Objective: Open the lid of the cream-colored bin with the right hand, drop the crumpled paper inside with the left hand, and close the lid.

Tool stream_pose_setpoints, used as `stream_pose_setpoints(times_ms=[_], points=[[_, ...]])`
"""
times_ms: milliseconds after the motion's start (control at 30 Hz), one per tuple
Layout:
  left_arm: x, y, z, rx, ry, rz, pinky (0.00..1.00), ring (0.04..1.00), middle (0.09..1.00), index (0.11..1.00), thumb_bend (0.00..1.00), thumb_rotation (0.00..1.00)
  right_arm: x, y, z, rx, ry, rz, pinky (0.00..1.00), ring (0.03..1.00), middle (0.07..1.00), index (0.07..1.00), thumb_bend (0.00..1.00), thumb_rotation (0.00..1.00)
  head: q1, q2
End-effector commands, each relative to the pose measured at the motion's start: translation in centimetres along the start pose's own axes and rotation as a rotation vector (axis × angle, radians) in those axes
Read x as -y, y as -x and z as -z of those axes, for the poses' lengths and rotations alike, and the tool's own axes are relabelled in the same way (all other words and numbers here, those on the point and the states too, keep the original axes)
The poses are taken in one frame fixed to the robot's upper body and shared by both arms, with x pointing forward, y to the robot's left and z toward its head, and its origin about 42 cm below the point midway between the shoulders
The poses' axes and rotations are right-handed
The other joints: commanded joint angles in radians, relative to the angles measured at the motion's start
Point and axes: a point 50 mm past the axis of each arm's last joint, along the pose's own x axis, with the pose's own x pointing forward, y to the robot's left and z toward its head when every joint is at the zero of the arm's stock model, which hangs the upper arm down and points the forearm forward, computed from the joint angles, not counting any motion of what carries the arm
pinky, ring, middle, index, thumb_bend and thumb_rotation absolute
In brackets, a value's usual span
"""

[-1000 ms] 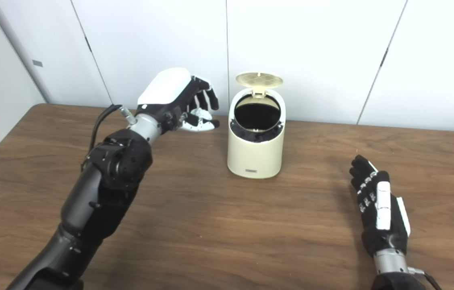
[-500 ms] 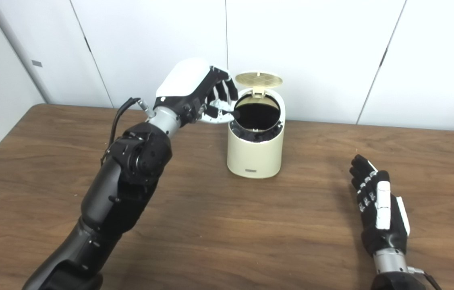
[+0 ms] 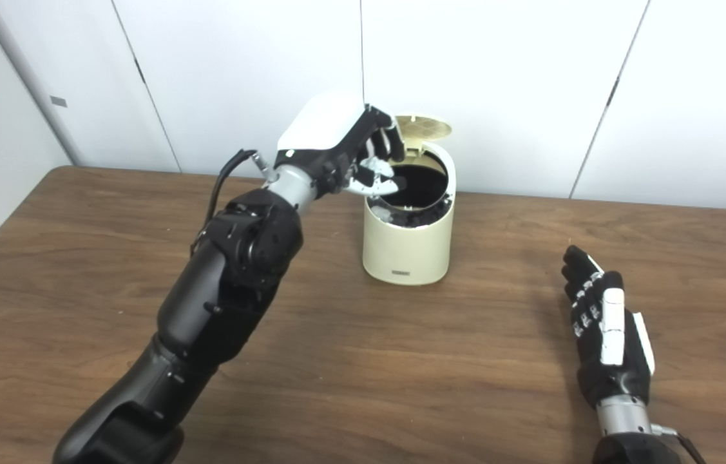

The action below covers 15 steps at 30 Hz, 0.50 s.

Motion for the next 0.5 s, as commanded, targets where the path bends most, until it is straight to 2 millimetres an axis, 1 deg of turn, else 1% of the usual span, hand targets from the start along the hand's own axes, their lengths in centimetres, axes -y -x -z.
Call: stream_pose_setpoints(times_ms=[0,100,133,200,300,467], points=[[-2.0,-1.0,-1.6,0.063,-0.022,-0.079,0.28,0.414,0.523,0.51,0.47,0.0,-0.3,0.0,0.4,0.015,-0.011,-0.003,0.98,0.931,0.893,0.823,0.51,0.93,0.0,0.002],[-1.5,-1.3,-1.7,0.072,-0.022,-0.085,0.26,0.406,0.518,0.52,0.47,0.0,-0.3,0.1,0.3,0.015,-0.017,0.004,0.98,0.925,0.886,0.817,0.51,0.91,-0.002,0.001],[-1.3,-1.4,-1.7,0.075,-0.022,-0.088,0.26,0.403,0.516,0.52,0.47,0.0,-0.4,0.0,0.3,0.016,-0.013,0.004,0.98,0.927,0.89,0.825,0.5,0.93,-0.002,0.002],[-0.9,-1.6,-1.7,0.077,-0.023,-0.089,0.25,0.392,0.505,0.52,0.46,0.0,-0.4,0.1,0.3,0.018,-0.009,0.003,0.98,0.928,0.893,0.83,0.51,0.93,-0.002,0.001],[-0.4,-2.0,-1.9,0.087,-0.041,-0.075,0.28,0.377,0.474,0.503,0.47,0.0,-0.5,0.0,0.2,0.02,-0.007,0.0,0.98,0.928,0.893,0.834,0.5,0.93,-0.005,0.002],[0.2,-2.4,-2.1,0.087,-0.025,-0.08,0.29,0.391,0.488,0.494,0.47,0.0,-0.6,0.1,0.1,0.014,-0.012,0.0,0.98,0.933,0.897,0.837,0.51,0.94,-0.005,0.003]])
